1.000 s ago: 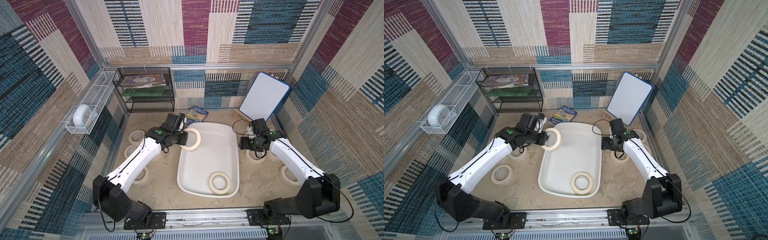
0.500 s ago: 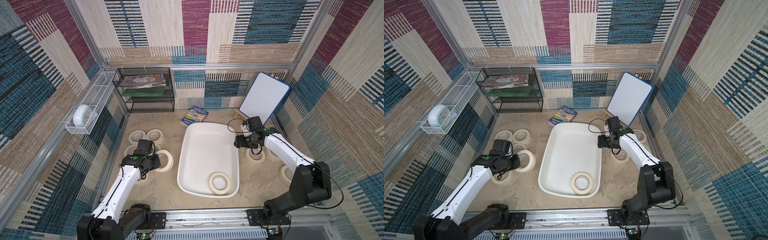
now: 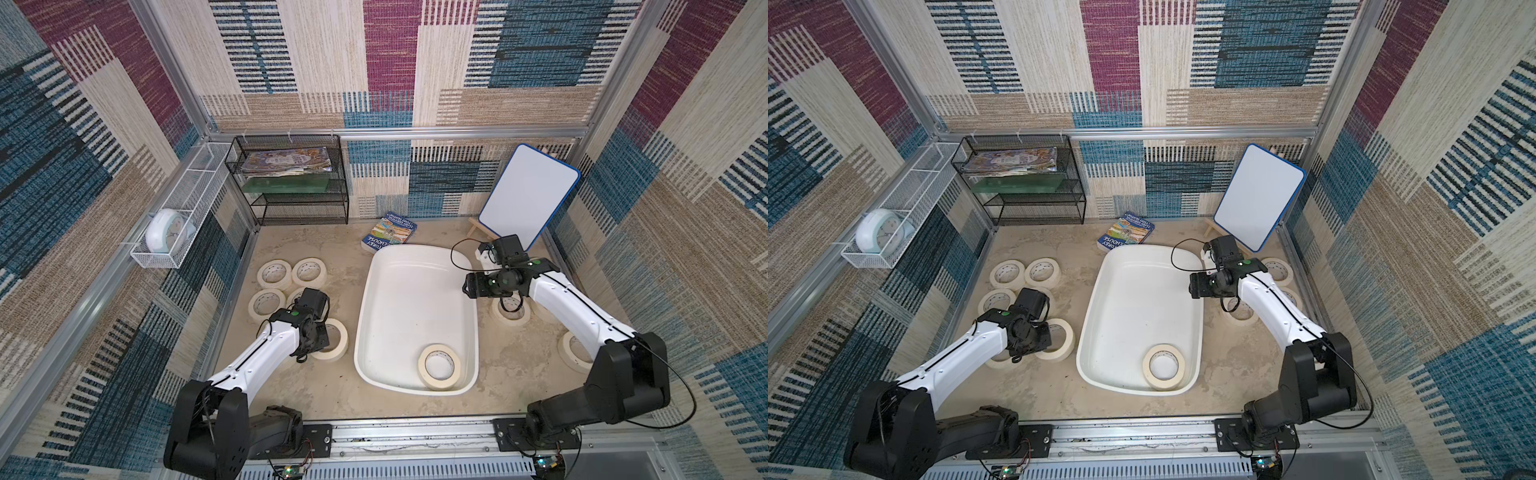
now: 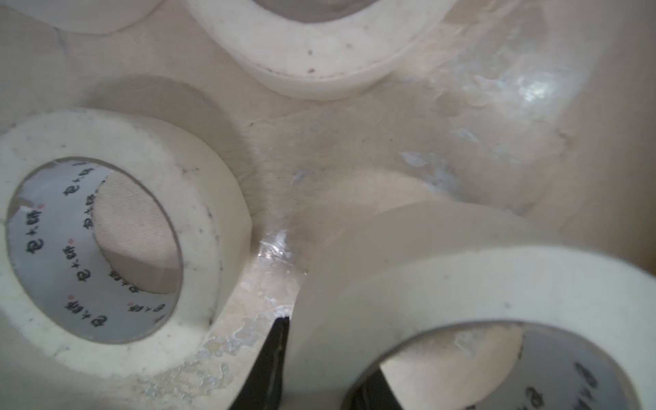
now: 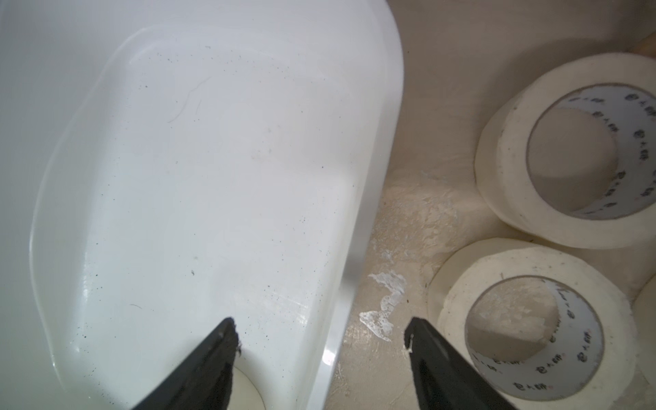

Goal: Take out the art tape in the storage box
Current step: Place the art tape at the center of the board.

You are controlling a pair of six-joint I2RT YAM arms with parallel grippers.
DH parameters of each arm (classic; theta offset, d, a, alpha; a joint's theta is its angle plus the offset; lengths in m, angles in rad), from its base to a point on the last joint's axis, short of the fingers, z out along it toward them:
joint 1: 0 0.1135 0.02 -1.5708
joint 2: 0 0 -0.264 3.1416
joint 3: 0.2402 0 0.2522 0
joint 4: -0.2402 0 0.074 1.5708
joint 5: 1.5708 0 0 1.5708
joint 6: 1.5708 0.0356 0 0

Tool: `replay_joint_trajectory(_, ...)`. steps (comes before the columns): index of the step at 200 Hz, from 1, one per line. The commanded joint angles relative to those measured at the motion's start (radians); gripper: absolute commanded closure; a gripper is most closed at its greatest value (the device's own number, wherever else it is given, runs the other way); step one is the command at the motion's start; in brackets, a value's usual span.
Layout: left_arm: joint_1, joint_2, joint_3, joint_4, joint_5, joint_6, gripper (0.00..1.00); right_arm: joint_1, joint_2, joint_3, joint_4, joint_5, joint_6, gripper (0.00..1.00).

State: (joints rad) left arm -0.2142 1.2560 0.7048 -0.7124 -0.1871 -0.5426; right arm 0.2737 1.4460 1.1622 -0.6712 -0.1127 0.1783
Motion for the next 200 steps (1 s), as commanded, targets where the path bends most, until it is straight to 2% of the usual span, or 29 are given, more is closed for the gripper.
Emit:
replay_joint_trajectory(1,0.025,0.006,-0.027,0.059,-0.056,-0.06,1.0,0.017,-0.043,0.021,-0.043,-0.009,-0.013,0.19)
replay_joint_trajectory(38,0.087,0.018,-0.087,0.106,-0.053,-0.135,1.0,0.111,-0.081,0.071,-0.182,0.042,-0.015,0.18)
replay_joint_trajectory(60,0.124,0.002,-0.137,0.141,-0.059,-0.186,1.0,0.187,-0.107,0.031,-0.202,0.022,0.028,0.19)
replay_joint_trajectory(90,0.17,-0.009,-0.152,0.121,-0.111,-0.229,1.0,0.351,-0.096,-0.007,-0.232,0.011,0.08,0.2)
replay_joint_trajectory(128,0.177,-0.011,-0.137,0.115,-0.163,-0.228,1.0,0.534,-0.056,-0.02,-0.243,0.007,0.168,0.23)
replay_joint_trajectory(163,0.177,-0.017,-0.137,0.141,-0.131,-0.193,0.68,0.635,-0.025,-0.067,-0.243,-0.024,0.217,0.25)
replay_joint_trajectory(200,0.177,-0.053,-0.146,0.163,-0.121,-0.169,0.45,0.723,0.034,-0.093,-0.195,-0.047,0.29,0.25)
